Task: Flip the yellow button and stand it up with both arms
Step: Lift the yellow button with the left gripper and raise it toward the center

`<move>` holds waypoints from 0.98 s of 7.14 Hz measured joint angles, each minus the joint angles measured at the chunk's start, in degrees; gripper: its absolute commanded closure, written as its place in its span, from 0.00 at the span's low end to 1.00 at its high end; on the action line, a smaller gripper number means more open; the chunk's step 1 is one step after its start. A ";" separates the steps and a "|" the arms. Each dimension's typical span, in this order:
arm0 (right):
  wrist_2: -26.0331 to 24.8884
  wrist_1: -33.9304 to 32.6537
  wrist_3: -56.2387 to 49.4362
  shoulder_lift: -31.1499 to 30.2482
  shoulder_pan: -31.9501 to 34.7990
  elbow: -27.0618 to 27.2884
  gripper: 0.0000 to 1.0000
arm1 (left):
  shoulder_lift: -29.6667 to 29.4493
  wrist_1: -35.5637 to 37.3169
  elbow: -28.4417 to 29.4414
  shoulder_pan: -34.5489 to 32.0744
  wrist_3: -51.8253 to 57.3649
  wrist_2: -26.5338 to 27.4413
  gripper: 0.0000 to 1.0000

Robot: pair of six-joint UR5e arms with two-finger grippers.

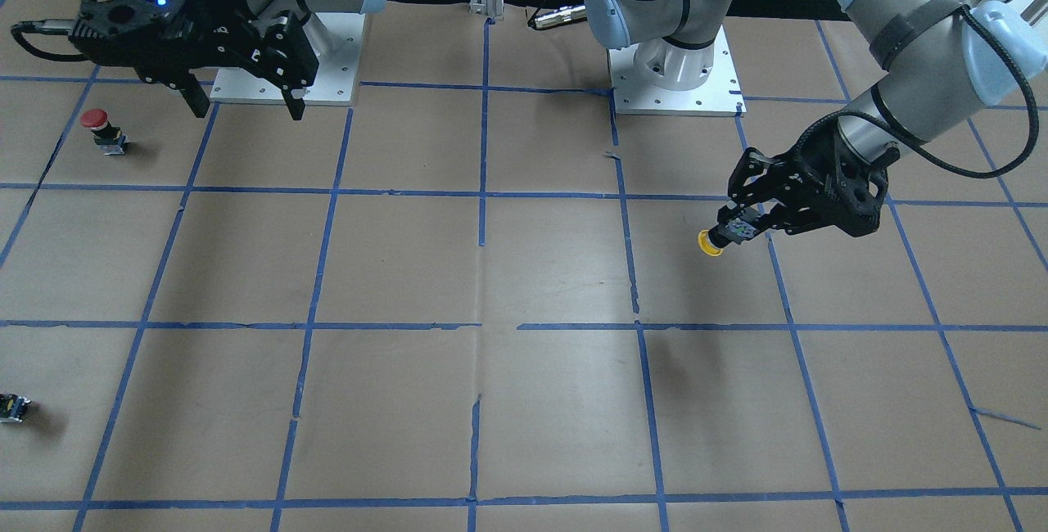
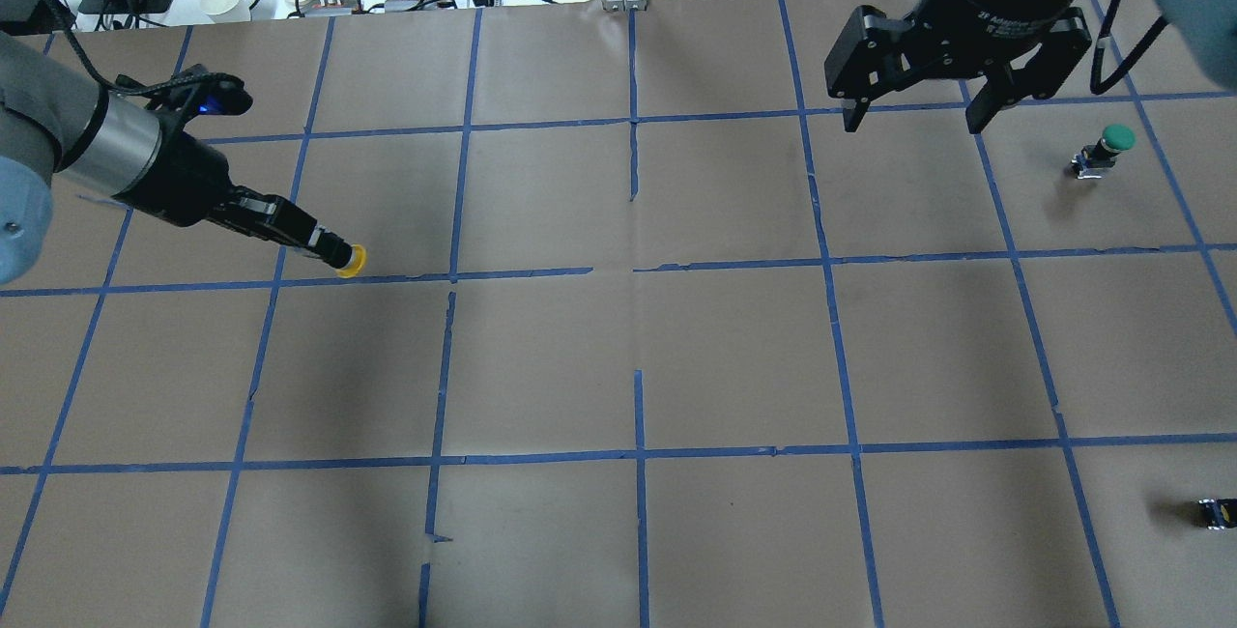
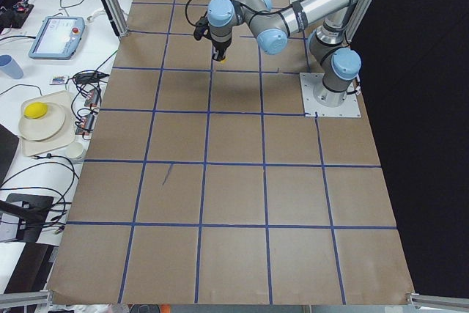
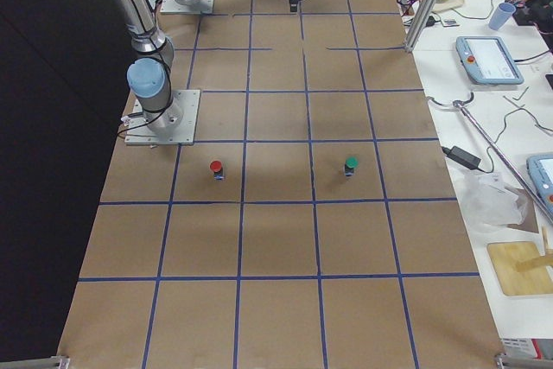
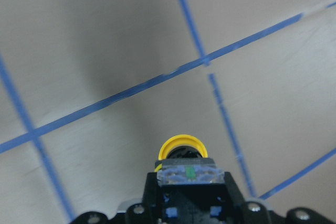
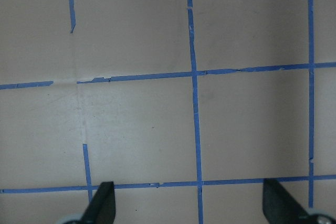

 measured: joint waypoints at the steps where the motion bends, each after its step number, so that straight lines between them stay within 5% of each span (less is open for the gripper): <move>1: 2.24 2.13 -0.93 -0.02 -2.67 -0.83 0.00 | 0.38 -1.54 0.03 -0.85 -2.60 -6.63 0.78; 4: 11.52 7.14 -2.53 -0.54 -13.35 -1.72 0.00 | 3.99 -7.43 0.12 -4.86 -10.83 -27.59 0.78; 7: 30.66 22.19 -7.28 -0.64 -23.02 -1.19 0.00 | 6.90 -8.09 0.09 -9.21 -26.45 -44.55 0.79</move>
